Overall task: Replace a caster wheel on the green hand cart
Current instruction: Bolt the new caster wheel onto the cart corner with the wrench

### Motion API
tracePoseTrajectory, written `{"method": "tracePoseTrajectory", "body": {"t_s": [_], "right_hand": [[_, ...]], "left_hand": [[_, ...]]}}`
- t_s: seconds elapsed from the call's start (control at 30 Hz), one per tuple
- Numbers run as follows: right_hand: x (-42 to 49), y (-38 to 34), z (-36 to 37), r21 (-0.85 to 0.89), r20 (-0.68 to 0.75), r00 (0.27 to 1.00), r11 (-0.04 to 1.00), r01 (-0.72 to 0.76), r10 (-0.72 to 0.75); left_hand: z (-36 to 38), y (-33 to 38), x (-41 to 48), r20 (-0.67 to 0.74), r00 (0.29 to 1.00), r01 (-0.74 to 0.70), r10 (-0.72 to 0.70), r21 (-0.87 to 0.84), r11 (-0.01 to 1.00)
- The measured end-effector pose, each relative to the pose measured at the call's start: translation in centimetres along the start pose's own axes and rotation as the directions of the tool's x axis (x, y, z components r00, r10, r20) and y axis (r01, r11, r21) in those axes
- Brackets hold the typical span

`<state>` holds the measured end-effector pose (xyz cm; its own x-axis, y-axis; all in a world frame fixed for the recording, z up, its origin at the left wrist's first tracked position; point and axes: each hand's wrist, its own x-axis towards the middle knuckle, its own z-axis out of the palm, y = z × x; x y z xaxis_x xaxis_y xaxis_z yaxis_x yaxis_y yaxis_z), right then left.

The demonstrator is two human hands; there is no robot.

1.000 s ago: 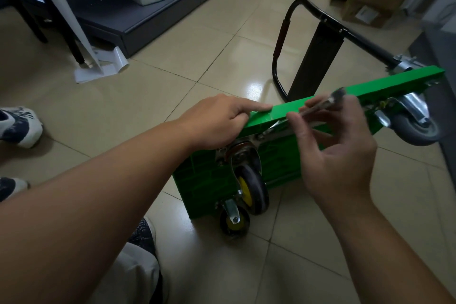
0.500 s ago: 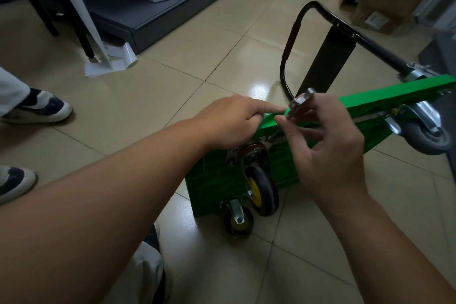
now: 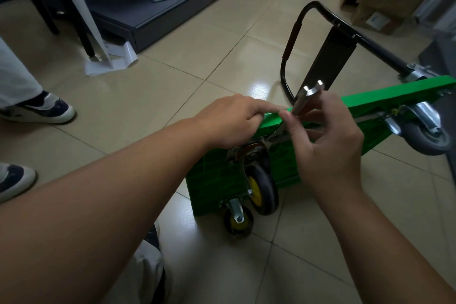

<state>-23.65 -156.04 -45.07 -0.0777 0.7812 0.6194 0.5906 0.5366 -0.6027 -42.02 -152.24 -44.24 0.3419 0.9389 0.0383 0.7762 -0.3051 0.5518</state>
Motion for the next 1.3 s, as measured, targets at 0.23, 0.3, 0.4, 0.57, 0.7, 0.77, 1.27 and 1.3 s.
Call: {"method": "tracePoseTrajectory", "body": {"t_s": [0.23,0.3,0.4,0.57,0.7,0.77,1.27,1.3], "right_hand": [[0.0,1.8,-0.1,0.150,-0.089,0.950,0.947,-0.284,0.299],[0.0,2.1,0.1,0.182,-0.087,0.945,0.937,-0.297,0.316],[0.0,2.5,0.3,0.263,-0.076,0.918,0.896,-0.357,0.388],[-0.9,3.7,0.3,0.604,-0.037,0.718,0.588,-0.538,0.695],[-2.1,5.1,1.4,0.803,0.125,0.439,0.169,-0.571,0.890],[-2.4,6.0,1.9,0.830,0.263,0.344,-0.030,-0.556,0.902],[-3.6,7.1,-0.3,0.818,0.046,0.381,0.184,-0.545,0.924],[-3.8,6.6,-0.8,0.762,-0.081,0.503,0.378,-0.526,0.861]], "left_hand": [[0.1,0.2,-0.1,-0.012,1.000,0.010,-0.010,0.009,1.000],[0.0,0.1,0.1,0.000,1.000,0.013,-0.013,0.013,1.000],[0.1,0.0,0.2,0.009,1.000,0.020,-0.020,0.020,1.000],[0.3,0.1,0.0,-0.010,1.000,0.016,-0.016,0.012,1.000],[0.4,-0.1,0.2,-0.003,1.000,0.026,-0.026,0.023,0.999],[0.4,-0.1,0.3,0.006,1.000,0.030,-0.030,0.028,0.999],[0.3,0.0,0.2,0.024,0.999,0.036,-0.036,0.020,0.999],[0.3,0.0,0.2,0.019,0.999,0.035,-0.036,0.014,0.999]]}}
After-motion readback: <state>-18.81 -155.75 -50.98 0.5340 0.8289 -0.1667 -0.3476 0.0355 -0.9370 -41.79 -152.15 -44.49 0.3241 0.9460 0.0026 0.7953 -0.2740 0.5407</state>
